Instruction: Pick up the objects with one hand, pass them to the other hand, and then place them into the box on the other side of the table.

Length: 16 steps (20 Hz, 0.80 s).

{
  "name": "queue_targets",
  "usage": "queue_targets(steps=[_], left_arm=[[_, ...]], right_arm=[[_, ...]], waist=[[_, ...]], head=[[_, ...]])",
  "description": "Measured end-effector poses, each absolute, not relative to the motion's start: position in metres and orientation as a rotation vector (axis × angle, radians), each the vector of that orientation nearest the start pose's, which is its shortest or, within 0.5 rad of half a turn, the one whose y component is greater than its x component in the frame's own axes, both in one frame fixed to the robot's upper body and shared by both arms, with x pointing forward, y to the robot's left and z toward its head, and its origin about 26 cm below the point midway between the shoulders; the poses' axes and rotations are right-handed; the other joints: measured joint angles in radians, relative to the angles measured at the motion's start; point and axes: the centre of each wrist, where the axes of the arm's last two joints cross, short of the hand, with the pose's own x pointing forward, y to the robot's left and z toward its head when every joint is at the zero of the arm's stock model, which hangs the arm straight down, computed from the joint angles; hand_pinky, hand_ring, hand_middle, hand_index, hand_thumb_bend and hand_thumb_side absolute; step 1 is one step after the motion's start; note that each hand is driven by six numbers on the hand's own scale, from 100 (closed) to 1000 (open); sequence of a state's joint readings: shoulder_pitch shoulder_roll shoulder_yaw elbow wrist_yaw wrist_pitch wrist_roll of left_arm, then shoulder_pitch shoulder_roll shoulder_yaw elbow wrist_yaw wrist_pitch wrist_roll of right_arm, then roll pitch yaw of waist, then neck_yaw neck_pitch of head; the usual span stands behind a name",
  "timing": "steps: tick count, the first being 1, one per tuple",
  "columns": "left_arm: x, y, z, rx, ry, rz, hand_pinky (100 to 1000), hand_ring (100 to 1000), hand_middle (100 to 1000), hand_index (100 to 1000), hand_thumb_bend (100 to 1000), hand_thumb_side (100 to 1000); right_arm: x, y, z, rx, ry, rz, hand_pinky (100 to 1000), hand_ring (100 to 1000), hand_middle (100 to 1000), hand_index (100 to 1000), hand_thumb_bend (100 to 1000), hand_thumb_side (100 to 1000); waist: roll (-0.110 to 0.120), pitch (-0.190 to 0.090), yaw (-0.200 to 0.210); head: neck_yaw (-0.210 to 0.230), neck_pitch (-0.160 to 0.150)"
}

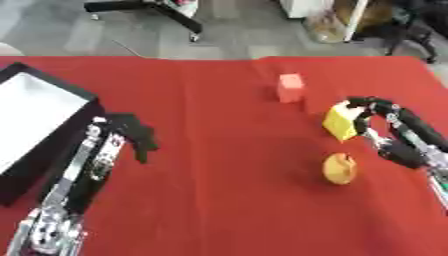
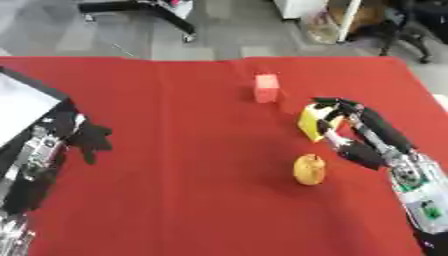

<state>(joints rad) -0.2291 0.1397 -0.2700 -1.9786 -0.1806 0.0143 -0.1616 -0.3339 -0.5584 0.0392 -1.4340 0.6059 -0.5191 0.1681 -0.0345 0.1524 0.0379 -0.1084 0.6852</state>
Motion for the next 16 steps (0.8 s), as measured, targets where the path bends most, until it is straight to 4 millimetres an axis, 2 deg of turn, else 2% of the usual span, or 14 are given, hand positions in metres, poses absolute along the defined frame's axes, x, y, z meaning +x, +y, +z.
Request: queue_targets(steps=[3,7,16], left_arm=[[0.283,0.169,0.15,-0.118,-2.119,-0.672,742,477,378,337,130,952],[0.283,0.169,0.15,-0.12,-2.117,-0.674,742,477,378,337,130,953],[0.283,0.169,0.149,-0.122,-2.114,-0.677,742,476,377,337,131,953]], right_arm=[[0.362,-0.36,0.101,-0.658,-1.794,1.466,810,761,847,967,100,1000],[0.367,-0.365,0.102,-0.663,-1.71,1.597,814,770,847,969,100,1000],[0.361,-0.37,0.098,-0.633,-1.585,1.768,818,774,840,973,100,1000]], waist=[[-0.004,0.0,0.003],[-0.008,-0.003,0.005],[-0.016,-0.007,0.006]], head=[[-0.007,0.004],[-0.009,0.009],[-0.009,0.027]])
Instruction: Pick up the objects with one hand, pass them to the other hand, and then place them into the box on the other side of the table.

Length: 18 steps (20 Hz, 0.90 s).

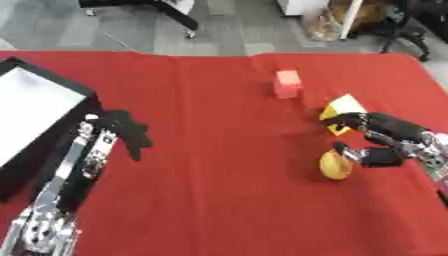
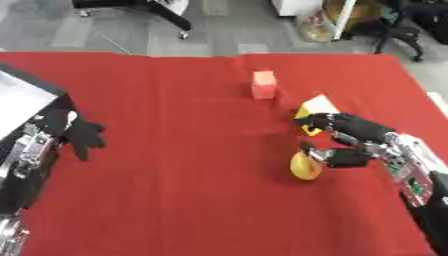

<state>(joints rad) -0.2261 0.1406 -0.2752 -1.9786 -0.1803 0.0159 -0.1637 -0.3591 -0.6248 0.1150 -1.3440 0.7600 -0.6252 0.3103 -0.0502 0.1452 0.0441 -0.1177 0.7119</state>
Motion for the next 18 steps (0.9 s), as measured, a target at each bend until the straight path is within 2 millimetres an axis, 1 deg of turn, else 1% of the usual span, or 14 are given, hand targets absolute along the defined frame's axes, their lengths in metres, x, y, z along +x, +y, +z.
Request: queue_targets(steps=[1,3,9,13,18], left_arm=[[0.2827,0.1686,0.1492,-0.122,-2.114,-0.677,742,476,377,337,131,953],[0.2827,0.1686,0.1491,-0.122,-2.114,-0.677,742,476,377,337,131,953],[0.2825,0.1687,0.1488,-0.122,-2.112,-0.677,742,476,377,337,130,953],[0.2825,0.1687,0.1488,-0.123,-2.113,-0.678,742,476,377,337,130,953],[0.2825,0.1687,0.1488,-0.124,-2.113,-0.679,742,476,377,337,130,953]], right_arm=[[0.3595,-0.3696,0.0943,-0.619,-1.569,1.78,818,774,840,973,100,1000],[0.3593,-0.3686,0.0932,-0.609,-1.557,1.792,818,774,840,973,100,1000],[0.3564,-0.3734,0.0914,-0.584,-1.486,1.852,819,774,830,973,100,1000],[0.3594,-0.3749,0.0935,-0.581,-1.454,1.884,819,772,822,973,100,1000],[0.363,-0.3779,0.0934,-0.593,-1.428,1.893,813,758,788,956,100,1000]], waist=[[0.001,0.0,0.0],[0.004,0.0,0.0],[0.0,0.0,0.003],[-0.001,0.0,0.005],[-0.001,0.0,0.007]], head=[[0.0,0.001],[0.0,0.004],[-0.003,0.008],[-0.006,0.008],[-0.007,0.008]])
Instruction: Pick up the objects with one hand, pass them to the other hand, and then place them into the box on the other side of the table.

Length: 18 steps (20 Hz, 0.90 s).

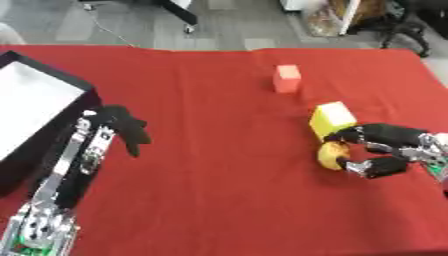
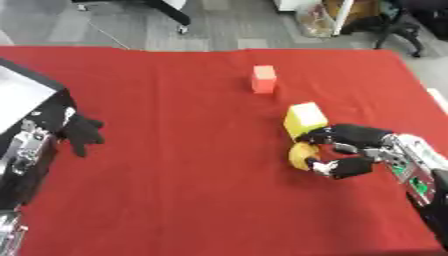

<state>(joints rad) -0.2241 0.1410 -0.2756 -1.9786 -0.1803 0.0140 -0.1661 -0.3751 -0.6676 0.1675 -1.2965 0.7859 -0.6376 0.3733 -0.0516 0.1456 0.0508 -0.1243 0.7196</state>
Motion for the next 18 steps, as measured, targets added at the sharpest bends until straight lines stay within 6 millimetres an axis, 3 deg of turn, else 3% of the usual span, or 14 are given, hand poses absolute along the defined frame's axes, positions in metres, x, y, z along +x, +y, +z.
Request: queue_targets(steps=[3,5,8,11,12,15,16,18], left_arm=[[0.2825,0.1687,0.1488,-0.124,-2.113,-0.679,742,476,377,337,130,953],[0.2825,0.1687,0.1488,-0.124,-2.114,-0.68,742,476,377,337,129,953],[0.2825,0.1687,0.1488,-0.124,-2.114,-0.68,742,476,376,337,129,954],[0.2825,0.1687,0.1488,-0.124,-2.114,-0.68,742,476,376,337,129,954],[0.2825,0.1687,0.1488,-0.124,-2.114,-0.68,742,475,376,337,129,954],[0.2825,0.1687,0.1488,-0.124,-2.113,-0.68,742,475,376,337,129,954],[0.2825,0.1687,0.1488,-0.124,-2.113,-0.68,742,475,376,337,129,954],[0.2825,0.1687,0.1488,-0.124,-2.113,-0.68,742,475,376,337,129,954]], right_arm=[[0.3644,-0.3798,0.0926,-0.614,-1.424,1.89,803,735,728,923,100,990],[0.3659,-0.3808,0.0927,-0.635,-1.43,1.883,791,704,648,865,100,845],[0.3674,-0.3828,0.0921,-0.681,-1.437,1.866,778,673,525,722,100,667],[0.3683,-0.3827,0.0922,-0.73,-1.454,1.852,755,620,422,440,100,496],[0.3684,-0.3831,0.0925,-0.746,-1.462,1.845,752,616,414,402,100,478],[0.3682,-0.3831,0.0923,-0.785,-1.488,1.824,752,616,414,402,100,478],[0.3682,-0.3831,0.0922,-0.797,-1.498,1.818,734,567,367,245,100,326],[0.3687,-0.3811,0.0934,-0.816,-1.539,1.796,731,562,363,238,100,313]], waist=[[0.0,0.0,0.001],[0.0,0.0,0.002],[0.001,0.0,0.003],[0.002,0.0,0.003],[0.002,0.0,0.003],[0.003,0.0,0.003],[0.003,0.0,0.003],[0.004,0.0,0.002]], head=[[0.0,0.0],[0.0,0.0],[0.0,0.0],[0.0,0.0],[0.0,0.0],[0.0,0.0],[0.0,0.0],[0.0,0.0]])
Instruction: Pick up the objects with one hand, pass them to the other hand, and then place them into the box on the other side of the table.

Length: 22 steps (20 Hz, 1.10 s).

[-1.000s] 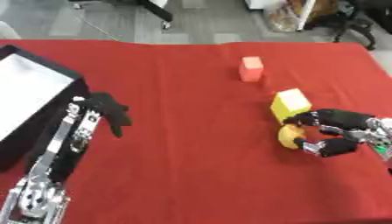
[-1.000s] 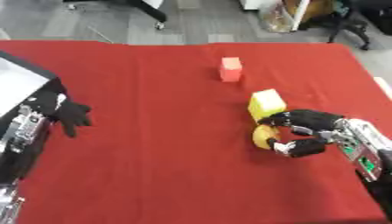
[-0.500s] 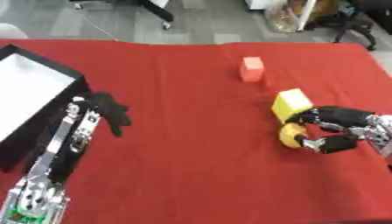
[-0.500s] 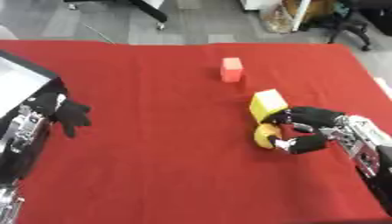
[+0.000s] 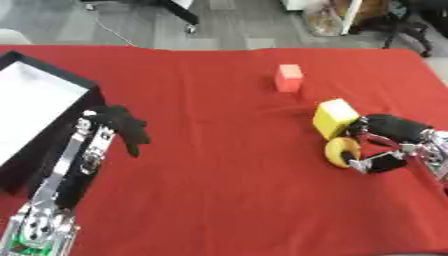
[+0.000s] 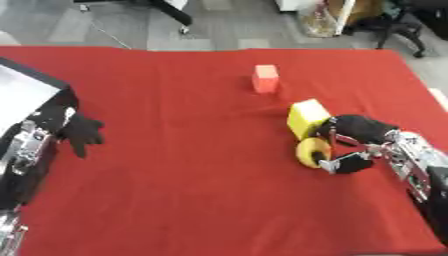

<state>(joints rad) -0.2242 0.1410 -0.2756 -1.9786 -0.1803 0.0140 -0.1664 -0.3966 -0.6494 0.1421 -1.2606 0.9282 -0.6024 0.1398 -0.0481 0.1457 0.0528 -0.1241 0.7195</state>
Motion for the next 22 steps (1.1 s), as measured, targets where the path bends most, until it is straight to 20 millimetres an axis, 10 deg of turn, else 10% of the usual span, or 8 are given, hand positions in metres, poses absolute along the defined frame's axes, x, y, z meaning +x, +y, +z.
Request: queue_targets(steps=[10,22], left_arm=[[0.283,0.169,0.149,-0.12,-2.111,-0.678,736,474,376,372,124,951],[0.313,0.167,0.134,0.062,-2.031,-0.689,718,493,441,496,103,950]], right_arm=[[0.369,-0.371,0.11,-0.907,-1.774,1.683,711,507,326,211,100,171],[0.381,-0.291,0.181,-0.848,-2.342,1.481,693,466,302,199,100,204]], waist=[[0.003,0.0,0.0],[0.002,-0.004,-0.011]], head=[[-0.001,0.0],[-0.013,0.001]])
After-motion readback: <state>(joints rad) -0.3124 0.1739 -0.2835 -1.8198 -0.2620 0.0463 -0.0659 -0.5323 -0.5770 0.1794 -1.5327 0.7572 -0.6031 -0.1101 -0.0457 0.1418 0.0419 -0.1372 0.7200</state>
